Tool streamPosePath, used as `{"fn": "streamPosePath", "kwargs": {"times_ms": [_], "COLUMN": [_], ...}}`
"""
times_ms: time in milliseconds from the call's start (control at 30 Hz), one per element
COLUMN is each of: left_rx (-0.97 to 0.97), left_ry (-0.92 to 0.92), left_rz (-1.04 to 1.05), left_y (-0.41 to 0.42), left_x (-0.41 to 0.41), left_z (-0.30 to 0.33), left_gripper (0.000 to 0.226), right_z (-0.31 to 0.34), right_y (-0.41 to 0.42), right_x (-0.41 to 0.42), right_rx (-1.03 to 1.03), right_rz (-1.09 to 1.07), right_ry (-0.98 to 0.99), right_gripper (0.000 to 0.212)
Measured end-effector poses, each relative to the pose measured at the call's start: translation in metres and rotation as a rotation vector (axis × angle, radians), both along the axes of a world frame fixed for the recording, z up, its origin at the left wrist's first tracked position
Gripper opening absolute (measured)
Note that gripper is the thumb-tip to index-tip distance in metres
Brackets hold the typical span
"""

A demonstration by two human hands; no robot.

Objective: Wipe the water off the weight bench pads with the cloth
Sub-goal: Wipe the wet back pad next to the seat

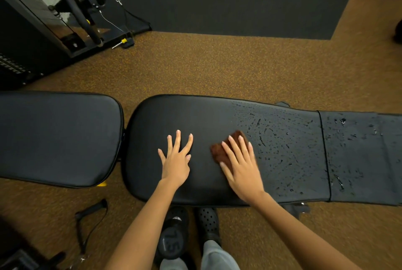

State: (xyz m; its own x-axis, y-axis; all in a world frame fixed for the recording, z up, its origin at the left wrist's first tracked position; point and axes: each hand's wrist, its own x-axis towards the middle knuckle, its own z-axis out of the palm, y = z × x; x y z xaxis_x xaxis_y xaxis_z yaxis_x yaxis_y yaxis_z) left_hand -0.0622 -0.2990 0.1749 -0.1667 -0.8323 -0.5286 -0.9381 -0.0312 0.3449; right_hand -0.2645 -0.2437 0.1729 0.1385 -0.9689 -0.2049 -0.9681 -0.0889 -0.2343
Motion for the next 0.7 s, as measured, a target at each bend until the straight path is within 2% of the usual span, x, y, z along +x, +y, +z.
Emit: {"fn": "streamPosePath", "kwargs": {"times_ms": [67, 267, 333, 400, 467, 567, 700], "left_rx": [-0.007, -0.011, -0.107, -0.249, -0.348, -0.364, -0.313], "left_ry": [0.0, 0.06, 0.105, 0.184, 0.236, 0.183, 0.011], "left_rz": [-0.003, 0.07, 0.063, 0.015, -0.09, -0.298, -0.36], "left_y": [0.001, 0.0, 0.007, 0.017, 0.031, 0.057, 0.071], "left_x": [0.001, -0.006, -0.015, -0.027, -0.041, -0.059, -0.067], "left_z": [-0.001, 0.009, 0.014, 0.016, 0.017, 0.007, -0.008], "left_gripper": [0.063, 0.056, 0.052, 0.05, 0.052, 0.058, 0.066], "right_z": [-0.001, 0.007, 0.019, 0.027, 0.027, 0.02, 0.004], "right_y": [-0.013, 0.01, 0.011, 0.003, -0.007, -0.018, -0.02], "right_x": [0.027, 0.04, 0.032, 0.018, -0.007, -0.048, -0.085], "right_rx": [0.023, 0.146, 0.148, 0.017, -0.138, -0.166, -0.059], "right_rz": [-0.053, 0.226, 0.213, 0.117, -0.057, -0.303, -0.321], "right_ry": [-0.05, -0.221, -0.342, -0.417, -0.371, -0.214, 0.002], "right_gripper": [0.058, 0.062, 0.057, 0.051, 0.05, 0.054, 0.059]}}
